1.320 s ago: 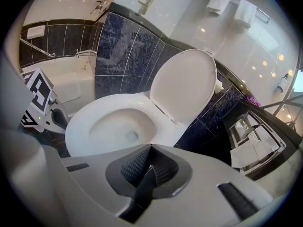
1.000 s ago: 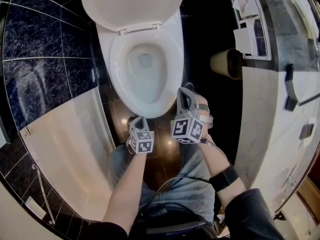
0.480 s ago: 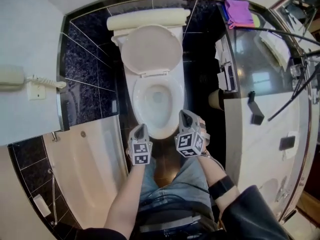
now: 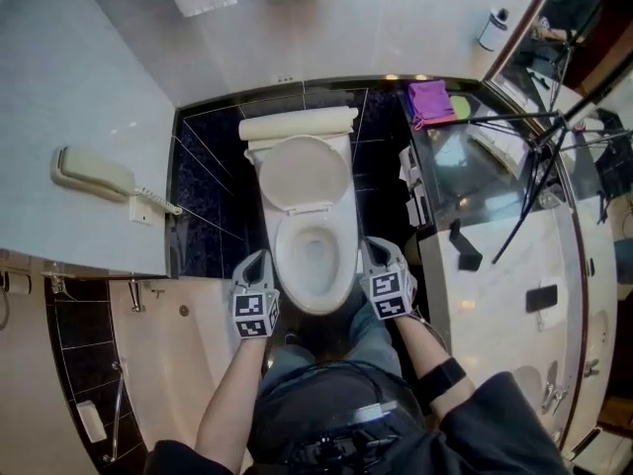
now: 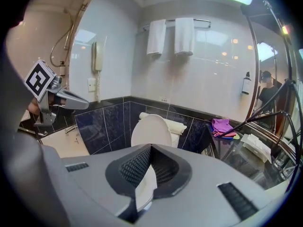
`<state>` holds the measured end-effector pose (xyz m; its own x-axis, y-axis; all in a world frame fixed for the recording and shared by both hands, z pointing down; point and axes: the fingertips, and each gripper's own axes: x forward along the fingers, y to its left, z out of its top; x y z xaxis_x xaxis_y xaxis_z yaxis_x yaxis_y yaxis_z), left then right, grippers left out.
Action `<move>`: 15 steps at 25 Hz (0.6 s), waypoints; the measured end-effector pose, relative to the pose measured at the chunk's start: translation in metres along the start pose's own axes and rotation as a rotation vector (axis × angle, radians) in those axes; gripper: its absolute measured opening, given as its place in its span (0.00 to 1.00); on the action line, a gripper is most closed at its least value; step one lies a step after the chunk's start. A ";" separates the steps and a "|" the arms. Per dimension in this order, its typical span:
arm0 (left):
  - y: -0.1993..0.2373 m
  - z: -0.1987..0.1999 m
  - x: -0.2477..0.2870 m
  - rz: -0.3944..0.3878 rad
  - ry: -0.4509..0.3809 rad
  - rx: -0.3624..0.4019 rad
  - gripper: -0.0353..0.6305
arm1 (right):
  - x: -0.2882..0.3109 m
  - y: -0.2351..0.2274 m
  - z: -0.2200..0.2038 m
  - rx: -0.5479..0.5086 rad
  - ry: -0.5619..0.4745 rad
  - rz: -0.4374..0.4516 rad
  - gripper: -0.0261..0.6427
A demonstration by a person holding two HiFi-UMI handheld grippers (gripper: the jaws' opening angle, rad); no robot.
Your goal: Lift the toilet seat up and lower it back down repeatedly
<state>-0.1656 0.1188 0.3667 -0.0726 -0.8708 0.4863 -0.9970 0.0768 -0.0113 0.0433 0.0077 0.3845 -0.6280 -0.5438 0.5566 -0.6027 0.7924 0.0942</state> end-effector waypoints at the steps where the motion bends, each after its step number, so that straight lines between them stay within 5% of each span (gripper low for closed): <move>1: 0.004 0.010 -0.006 0.006 -0.013 -0.002 0.05 | -0.007 -0.005 0.006 0.009 -0.007 -0.005 0.07; 15: 0.019 0.057 -0.045 0.026 -0.087 -0.011 0.05 | -0.039 -0.033 0.024 0.078 -0.043 -0.034 0.07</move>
<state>-0.1832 0.1316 0.2949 -0.1007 -0.9071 0.4086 -0.9944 0.1047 -0.0126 0.0755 -0.0044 0.3397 -0.6263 -0.5826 0.5181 -0.6593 0.7504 0.0469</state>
